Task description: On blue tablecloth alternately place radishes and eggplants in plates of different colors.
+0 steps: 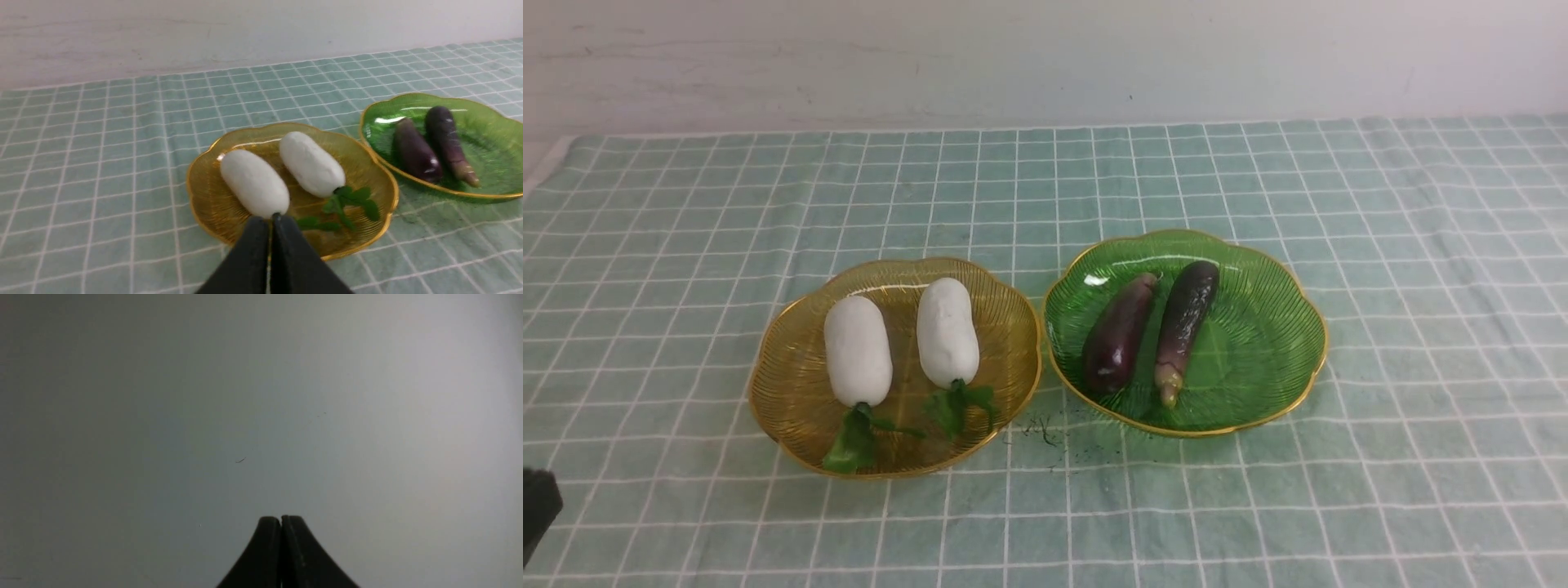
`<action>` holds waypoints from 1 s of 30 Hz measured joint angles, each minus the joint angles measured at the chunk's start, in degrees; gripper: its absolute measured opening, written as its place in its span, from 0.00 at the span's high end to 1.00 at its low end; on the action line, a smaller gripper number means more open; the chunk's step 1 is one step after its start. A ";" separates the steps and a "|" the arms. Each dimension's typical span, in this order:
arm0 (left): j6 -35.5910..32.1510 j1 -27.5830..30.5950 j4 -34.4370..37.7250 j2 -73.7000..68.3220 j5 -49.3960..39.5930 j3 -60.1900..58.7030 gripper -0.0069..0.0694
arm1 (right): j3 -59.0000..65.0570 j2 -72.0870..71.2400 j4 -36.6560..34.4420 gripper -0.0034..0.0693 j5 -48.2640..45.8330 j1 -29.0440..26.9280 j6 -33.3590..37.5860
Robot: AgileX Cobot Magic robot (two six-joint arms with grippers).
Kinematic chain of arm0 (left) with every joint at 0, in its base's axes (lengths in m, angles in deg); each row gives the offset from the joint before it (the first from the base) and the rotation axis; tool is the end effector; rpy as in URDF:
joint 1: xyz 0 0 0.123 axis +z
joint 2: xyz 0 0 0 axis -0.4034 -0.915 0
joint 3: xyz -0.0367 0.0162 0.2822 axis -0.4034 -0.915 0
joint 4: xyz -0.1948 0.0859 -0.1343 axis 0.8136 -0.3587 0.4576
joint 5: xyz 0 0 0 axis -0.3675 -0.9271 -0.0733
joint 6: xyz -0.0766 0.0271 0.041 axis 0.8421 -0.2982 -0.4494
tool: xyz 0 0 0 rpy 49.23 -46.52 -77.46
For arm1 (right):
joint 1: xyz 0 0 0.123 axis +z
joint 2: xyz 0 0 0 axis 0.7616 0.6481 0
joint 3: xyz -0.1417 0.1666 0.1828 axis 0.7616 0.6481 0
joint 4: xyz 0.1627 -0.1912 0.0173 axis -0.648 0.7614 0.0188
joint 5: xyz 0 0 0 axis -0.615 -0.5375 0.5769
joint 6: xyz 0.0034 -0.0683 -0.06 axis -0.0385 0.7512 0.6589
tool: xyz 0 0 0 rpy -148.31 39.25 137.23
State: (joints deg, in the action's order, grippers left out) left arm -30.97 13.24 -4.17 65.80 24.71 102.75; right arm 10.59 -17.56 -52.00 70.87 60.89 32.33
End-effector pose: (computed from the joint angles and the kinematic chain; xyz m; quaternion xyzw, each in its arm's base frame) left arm 0.0490 -0.0096 0.2699 0.0704 0.7827 -0.0614 0.6153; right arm 0.0668 0.0050 0.3150 -0.0113 0.5484 0.0643 0.8336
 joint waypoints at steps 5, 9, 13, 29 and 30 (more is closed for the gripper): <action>0.00 6.68 -0.24 8.17 3.86 -13.53 0.92 | 0.00 0.00 0.00 0.97 0.00 0.00 0.00; 0.00 7.30 -1.02 8.92 6.80 -20.33 0.92 | 0.05 0.00 0.00 0.97 -0.07 0.00 0.00; 0.00 7.41 -1.15 8.92 7.02 -20.52 0.92 | 0.05 0.00 0.00 0.97 -0.02 0.00 0.02; 0.38 7.41 -1.15 8.92 7.09 -20.57 0.92 | 0.05 0.00 0.00 0.97 -0.43 0.00 0.02; 0.38 7.41 -1.15 8.92 7.09 -20.57 0.92 | 0.05 0.00 0.00 0.97 -0.43 0.00 0.02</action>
State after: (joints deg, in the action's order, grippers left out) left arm -30.59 20.65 -5.31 74.72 31.80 82.18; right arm 10.64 -17.56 -52.00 70.44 60.89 32.35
